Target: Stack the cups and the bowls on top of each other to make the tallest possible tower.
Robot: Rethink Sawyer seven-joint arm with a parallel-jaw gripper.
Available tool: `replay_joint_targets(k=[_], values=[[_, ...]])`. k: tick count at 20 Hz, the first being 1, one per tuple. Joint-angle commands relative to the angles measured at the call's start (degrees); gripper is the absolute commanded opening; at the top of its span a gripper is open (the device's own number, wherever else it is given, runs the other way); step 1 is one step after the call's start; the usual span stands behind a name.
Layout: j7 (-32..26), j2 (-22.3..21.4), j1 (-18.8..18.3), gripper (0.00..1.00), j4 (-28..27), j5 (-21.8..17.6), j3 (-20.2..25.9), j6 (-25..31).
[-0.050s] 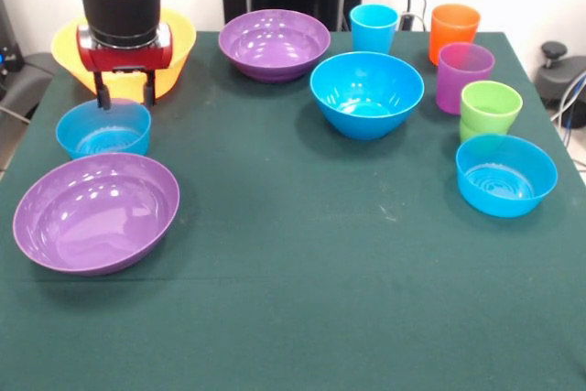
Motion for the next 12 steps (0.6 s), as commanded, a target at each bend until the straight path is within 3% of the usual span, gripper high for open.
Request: replay_joint_targets(k=[1, 12], values=[[-12.31, 5.23, 3.44, 1.00, -3.75, -7.46, 1.42, -0.36], [-12.33, 6.40, 2.73, 1.00, -4.28, -7.78, 3.15, -2.14]])
